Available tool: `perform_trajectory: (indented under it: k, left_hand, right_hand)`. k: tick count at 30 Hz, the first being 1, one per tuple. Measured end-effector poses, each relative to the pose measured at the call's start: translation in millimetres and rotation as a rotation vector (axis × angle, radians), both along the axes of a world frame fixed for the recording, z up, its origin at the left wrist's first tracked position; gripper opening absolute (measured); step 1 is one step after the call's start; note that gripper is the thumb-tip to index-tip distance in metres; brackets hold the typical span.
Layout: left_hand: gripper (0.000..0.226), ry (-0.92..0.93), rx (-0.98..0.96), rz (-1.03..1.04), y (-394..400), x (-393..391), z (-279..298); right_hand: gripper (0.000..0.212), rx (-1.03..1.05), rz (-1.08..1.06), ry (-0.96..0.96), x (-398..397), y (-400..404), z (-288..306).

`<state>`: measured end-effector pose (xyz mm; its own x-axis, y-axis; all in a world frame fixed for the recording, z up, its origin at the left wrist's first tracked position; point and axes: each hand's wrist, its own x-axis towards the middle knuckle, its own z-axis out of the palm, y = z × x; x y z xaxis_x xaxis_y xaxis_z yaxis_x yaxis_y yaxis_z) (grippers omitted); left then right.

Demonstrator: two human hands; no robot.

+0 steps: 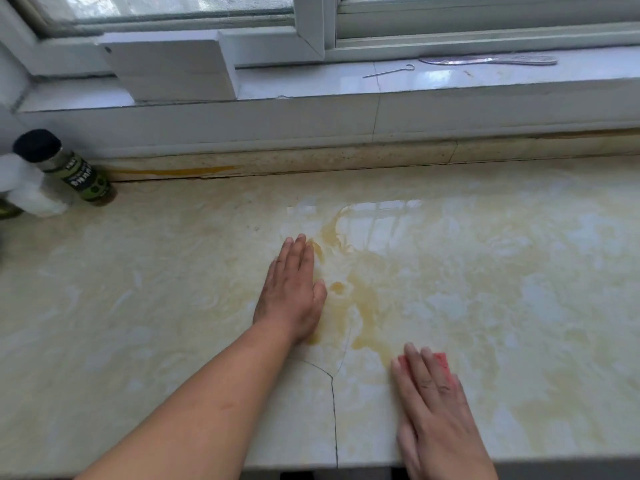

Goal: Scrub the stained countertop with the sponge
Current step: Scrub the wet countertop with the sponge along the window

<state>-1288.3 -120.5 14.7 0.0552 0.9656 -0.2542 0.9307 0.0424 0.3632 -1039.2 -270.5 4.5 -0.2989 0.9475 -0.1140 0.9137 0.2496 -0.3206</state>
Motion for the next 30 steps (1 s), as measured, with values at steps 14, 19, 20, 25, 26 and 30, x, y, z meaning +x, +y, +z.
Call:
perform_trajectory:
  k: [14, 19, 20, 25, 26, 30]
  left_hand:
    - [0.075, 0.152, 0.014, -0.042, 0, -23, -18]
    - [0.079, 0.167, 0.021, -0.043, 0, -24, -20]
    - [0.08, 0.172, 0.021, -0.043, 0, -24, -20]
    - [0.084, 0.167, 0.018, -0.045, 1, -23, -19]
    - [0.085, 0.165, 0.021, -0.047, 1, -23, -19]
    - [0.085, 0.176, 0.024, -0.052, -1, -24, -19]
  right_hand:
    - [0.075, -0.097, -0.012, -0.029, -105, 141, 4]
    - [0.073, -0.074, 0.017, -0.004, -95, 81, 2]
    - [0.073, -0.077, 0.014, -0.011, -97, 91, -1]
    - [0.071, -0.093, -0.047, -0.006, -126, 186, 8]
    - [0.071, -0.094, -0.048, -0.012, -128, 193, 8]
    - [0.072, -0.059, -0.043, 0.03, -114, 147, 5]
